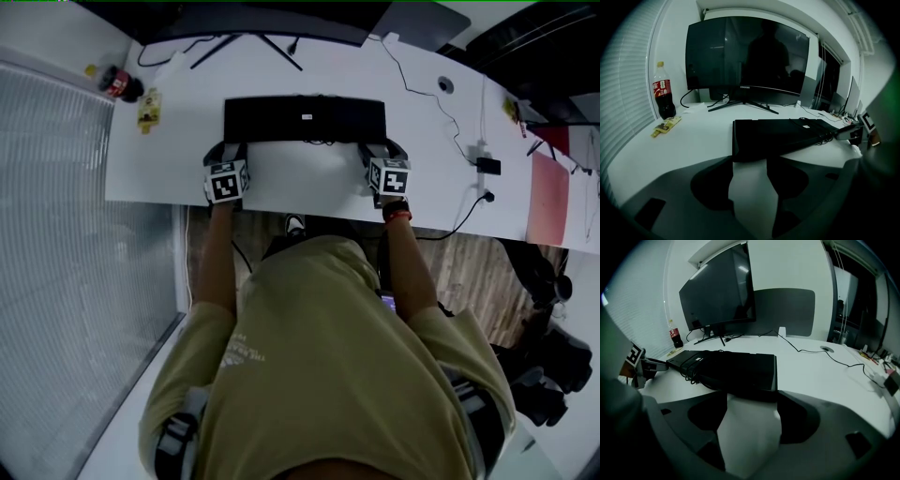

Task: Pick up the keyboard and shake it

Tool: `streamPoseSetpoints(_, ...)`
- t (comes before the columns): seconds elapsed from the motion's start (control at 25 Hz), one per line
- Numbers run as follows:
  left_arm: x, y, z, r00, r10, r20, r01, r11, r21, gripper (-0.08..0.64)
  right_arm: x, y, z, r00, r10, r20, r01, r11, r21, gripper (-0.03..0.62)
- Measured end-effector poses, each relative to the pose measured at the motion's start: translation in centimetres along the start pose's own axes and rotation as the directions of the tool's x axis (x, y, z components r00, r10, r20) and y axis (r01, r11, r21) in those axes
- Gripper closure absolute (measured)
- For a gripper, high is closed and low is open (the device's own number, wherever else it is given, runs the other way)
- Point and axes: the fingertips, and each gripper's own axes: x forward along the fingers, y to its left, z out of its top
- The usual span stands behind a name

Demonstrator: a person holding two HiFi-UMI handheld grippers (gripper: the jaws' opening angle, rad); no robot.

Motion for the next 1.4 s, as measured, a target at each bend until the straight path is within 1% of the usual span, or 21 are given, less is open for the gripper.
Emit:
streamPoseSetpoints(0.12,-0.6,-0.1,-0.4,0.999,-0.007,-0.042,0.009,1.0,0.028,0.324,-0.8,-0.3,0.3,1.0,-0.003,0.003,0.003,0.997,0.081,0.255)
streamPoseSetpoints(0.2,-1.5,-0.4,-0.6,0.998,-0.025,-0.051,0.026,0.999,0.027,0.324,-2.0,0.0,1.0,1.0,-0.005,0.029,0.002,0.992,0.125,0.255)
streamPoseSetpoints(0.28,-2.3,-0.7,0.3,0.999,-0.038,-0.026,0.039,0.999,0.027,0.324,-2.9,0.5,2.6,0.997,-0.002,0.074,-0.009,0.99,0.141,0.255)
streamPoseSetpoints(0.4,-3.4,-1.1,2.6,0.998,-0.05,0.045,0.05,0.999,0.018,0.324,-4.0,1.7,5.2,0.991,0.015,0.135,-0.034,0.99,0.139,0.255)
streamPoseSetpoints(0.52,-5.4,-2.3,4.9,0.991,-0.072,0.113,0.072,0.997,0.006,0.336,-5.4,3.5,7.4,0.982,0.038,0.183,-0.062,0.99,0.127,0.261)
streamPoseSetpoints(0.68,-7.6,-4.2,8.7,0.974,-0.106,0.202,0.103,0.994,0.024,0.357,-7.3,5.4,10.9,0.965,0.069,0.253,-0.091,0.993,0.079,0.303)
streamPoseSetpoints(0.8,-9.2,-5.5,11.1,0.958,-0.122,0.261,0.112,0.992,0.051,0.403,-8.8,6.7,12.7,0.951,0.089,0.297,-0.11,0.993,0.053,0.339)
streamPoseSetpoints(0.88,-10.2,-6.3,12.5,0.946,-0.134,0.294,0.117,0.99,0.076,0.422,-10.0,7.6,14.0,0.936,0.107,0.334,-0.128,0.991,0.042,0.385)
streamPoseSetpoints(1.0,-11.3,-7.6,13.8,0.931,-0.154,0.33,0.121,0.985,0.119,0.457,-11.9,8.9,15.7,0.914,0.131,0.383,-0.142,0.99,0.001,0.435)
streamPoseSetpoints(1.12,-12.4,-8.8,14.7,0.917,-0.178,0.358,0.131,0.98,0.15,0.485,-13.6,9.9,16.9,0.897,0.141,0.42,-0.135,0.99,-0.045,0.459)
streamPoseSetpoints(1.24,-13.9,-10.0,15.6,0.899,-0.202,0.389,0.147,0.975,0.166,0.509,-14.9,10.8,17.5,0.885,0.155,0.439,-0.136,0.988,-0.074,0.479)
streamPoseSetpoints(1.4,-15.8,-11.5,16.4,0.877,-0.224,0.424,0.153,0.969,0.196,0.529,-16.5,11.6,17.5,0.873,0.17,0.457,-0.145,0.985,-0.09,0.504)
